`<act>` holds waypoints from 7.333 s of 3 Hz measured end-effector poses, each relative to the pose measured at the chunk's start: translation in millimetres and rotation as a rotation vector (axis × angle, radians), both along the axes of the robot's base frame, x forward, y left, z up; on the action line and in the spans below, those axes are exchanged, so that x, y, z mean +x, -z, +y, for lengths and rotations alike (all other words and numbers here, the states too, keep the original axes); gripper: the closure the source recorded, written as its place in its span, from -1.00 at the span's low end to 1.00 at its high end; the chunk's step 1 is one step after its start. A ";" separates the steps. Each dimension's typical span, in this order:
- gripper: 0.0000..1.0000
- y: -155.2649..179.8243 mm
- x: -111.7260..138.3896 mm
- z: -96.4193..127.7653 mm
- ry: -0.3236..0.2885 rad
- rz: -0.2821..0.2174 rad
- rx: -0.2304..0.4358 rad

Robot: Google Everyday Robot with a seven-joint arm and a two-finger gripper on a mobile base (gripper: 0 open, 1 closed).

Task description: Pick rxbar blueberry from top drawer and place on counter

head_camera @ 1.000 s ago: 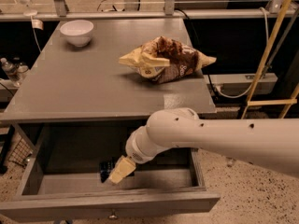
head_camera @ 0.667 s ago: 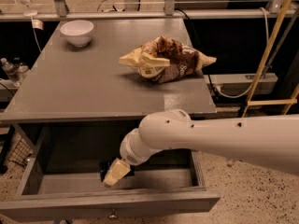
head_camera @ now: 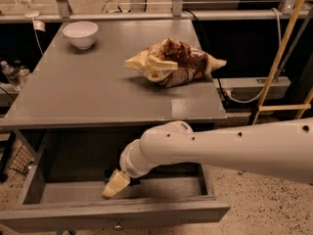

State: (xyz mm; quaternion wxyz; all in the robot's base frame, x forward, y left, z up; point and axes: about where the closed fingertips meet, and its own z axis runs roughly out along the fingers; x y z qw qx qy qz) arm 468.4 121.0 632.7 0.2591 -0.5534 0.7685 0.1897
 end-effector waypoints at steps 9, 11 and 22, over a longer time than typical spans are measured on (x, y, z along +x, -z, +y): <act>0.67 39.6 14.6 11.0 0.000 0.014 -0.099; 1.00 29.8 25.8 -0.9 -0.005 -0.023 -0.118; 1.00 -190.3 -34.3 -80.1 0.095 -0.283 -0.477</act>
Offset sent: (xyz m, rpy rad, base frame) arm 0.0014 0.0293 -0.0287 -0.0273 0.0177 0.0465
